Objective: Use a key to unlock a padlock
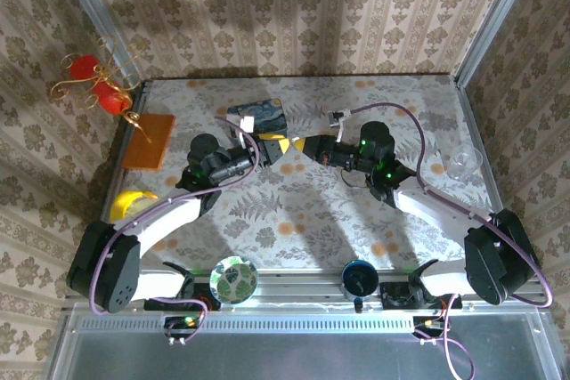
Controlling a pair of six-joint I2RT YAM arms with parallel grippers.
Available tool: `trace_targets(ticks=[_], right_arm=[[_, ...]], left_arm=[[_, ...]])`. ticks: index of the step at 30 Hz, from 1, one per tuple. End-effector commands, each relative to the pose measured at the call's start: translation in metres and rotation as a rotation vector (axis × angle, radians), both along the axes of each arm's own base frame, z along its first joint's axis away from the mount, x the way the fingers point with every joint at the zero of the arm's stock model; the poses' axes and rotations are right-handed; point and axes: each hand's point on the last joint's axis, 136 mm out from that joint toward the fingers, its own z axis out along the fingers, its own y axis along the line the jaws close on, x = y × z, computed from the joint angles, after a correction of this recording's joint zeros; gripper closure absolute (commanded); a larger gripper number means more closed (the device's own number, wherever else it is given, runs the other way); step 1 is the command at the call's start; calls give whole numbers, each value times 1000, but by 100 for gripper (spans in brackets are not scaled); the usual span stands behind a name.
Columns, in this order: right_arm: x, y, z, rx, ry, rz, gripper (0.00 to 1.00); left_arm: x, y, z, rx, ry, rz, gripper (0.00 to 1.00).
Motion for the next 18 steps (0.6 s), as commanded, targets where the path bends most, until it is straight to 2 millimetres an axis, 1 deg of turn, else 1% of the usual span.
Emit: trace_targets(ticks=[1,5,12,16,18], right_arm=[[-3,2,10,29,-25,24,100],[-3,3,10,30,-26,29,100],[-6,6,12,36,-30,45,100],[-7,6,13,36,-32,45,100],[-7,6,13,36,-34,46,100]], left_arm=[[-3,-2,27,-52,-75,-29,65],[-1,-3,27,-54,-74,-28,68],[2,-6,28,-82,-65,-39,78],[3,-7,27,-90,-59,-46,87],[2,-7,27,-94,-60,-48,94]])
